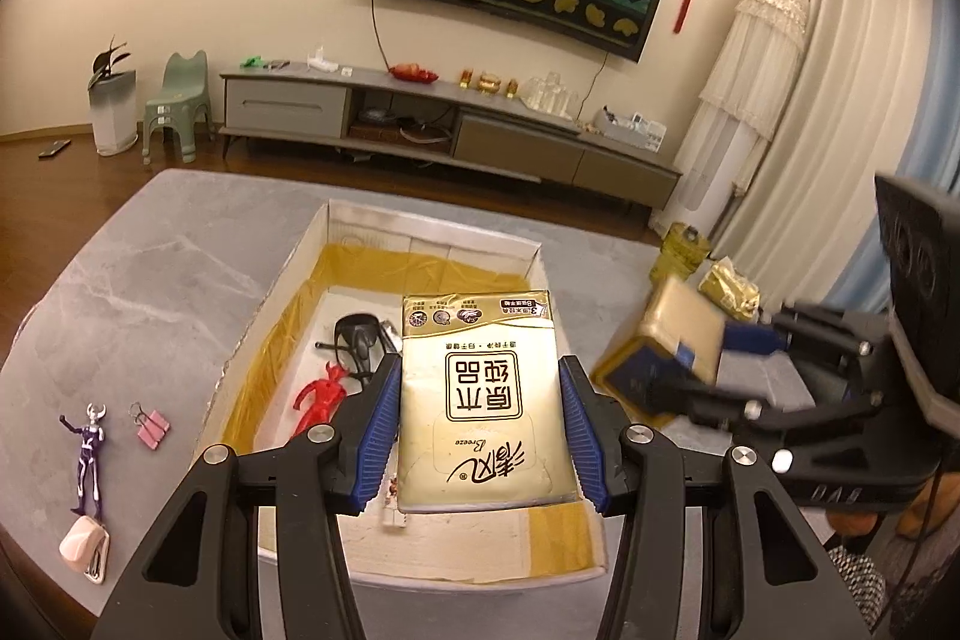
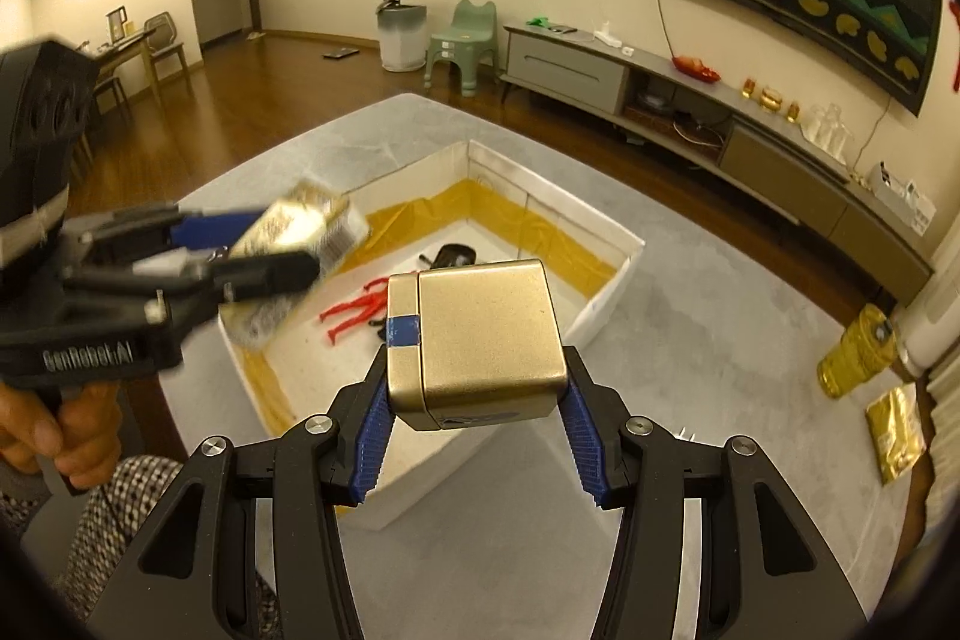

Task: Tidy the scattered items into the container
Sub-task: 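Carry the snack packet and gold tin over the white box with both tools, then open both tools to drop the packet and tin into the box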

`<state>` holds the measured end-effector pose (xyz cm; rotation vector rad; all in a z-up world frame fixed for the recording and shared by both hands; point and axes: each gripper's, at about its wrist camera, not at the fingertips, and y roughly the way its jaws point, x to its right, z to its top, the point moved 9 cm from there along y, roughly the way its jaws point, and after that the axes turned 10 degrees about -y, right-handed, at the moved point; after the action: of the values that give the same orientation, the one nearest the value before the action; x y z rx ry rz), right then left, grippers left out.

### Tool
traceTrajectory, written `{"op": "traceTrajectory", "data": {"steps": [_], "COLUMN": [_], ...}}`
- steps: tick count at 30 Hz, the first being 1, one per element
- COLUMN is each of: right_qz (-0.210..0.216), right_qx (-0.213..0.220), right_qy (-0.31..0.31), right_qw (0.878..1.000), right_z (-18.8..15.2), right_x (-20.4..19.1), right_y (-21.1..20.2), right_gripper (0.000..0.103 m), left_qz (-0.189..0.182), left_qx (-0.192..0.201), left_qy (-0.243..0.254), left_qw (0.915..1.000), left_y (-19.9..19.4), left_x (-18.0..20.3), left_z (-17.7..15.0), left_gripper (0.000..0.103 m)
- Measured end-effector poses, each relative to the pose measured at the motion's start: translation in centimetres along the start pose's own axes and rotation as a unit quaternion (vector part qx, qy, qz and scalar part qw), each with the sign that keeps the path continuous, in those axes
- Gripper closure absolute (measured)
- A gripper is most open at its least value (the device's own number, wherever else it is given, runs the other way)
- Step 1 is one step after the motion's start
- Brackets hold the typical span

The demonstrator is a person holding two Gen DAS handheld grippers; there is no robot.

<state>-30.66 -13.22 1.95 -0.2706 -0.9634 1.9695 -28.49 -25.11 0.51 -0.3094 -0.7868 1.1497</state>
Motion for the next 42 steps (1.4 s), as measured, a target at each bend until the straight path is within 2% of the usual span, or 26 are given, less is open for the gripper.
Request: {"op": "traceTrajectory", "data": {"steps": [8, 17, 25, 33, 35, 42], "right_qz": [-0.002, 0.013, 0.011, -0.024, -0.041, -0.03], "right_qx": [-0.003, -0.027, -0.058, -0.075, -0.075, -0.079], "right_qy": [0.0, 0.015, 0.017, 0.011, 0.013, 0.029], "right_qw": [1.0, 0.999, 0.998, 0.997, 0.996, 0.996], "right_z": [2.7, 4.9, 5.4, 5.4, 5.3, 4.5], "right_x": [1.7, 2.7, 4.1, 6.3, 7.0, 7.2], "right_y": [2.3, 6.8, 11.3, 15.7, 16.1, 16.3], "right_gripper": [0.049, 0.049, 0.049, 0.049, 0.049, 0.049], "left_qz": [-0.004, -0.013, -0.007, -0.001, 0.003, 0.002], "left_qx": [-0.049, -0.086, -0.111, -0.135, -0.134, -0.131], "left_qy": [-0.003, 0.029, 0.024, 0.018, 0.014, 0.013], "left_qw": [0.9988, 0.9958, 0.9935, 0.9907, 0.9909, 0.9913], "left_y": [2.8, 5.3, 7.0, 8.3, 8.5, 7.7], "left_x": [-0.6, 1.3, 0.7, -0.1, -0.3, -0.5], "left_z": [-2.3, -4.0, -4.8, -5.6, -5.6, -5.6], "left_gripper": [0.051, 0.051, 0.051, 0.048, 0.043, 0.043]}}
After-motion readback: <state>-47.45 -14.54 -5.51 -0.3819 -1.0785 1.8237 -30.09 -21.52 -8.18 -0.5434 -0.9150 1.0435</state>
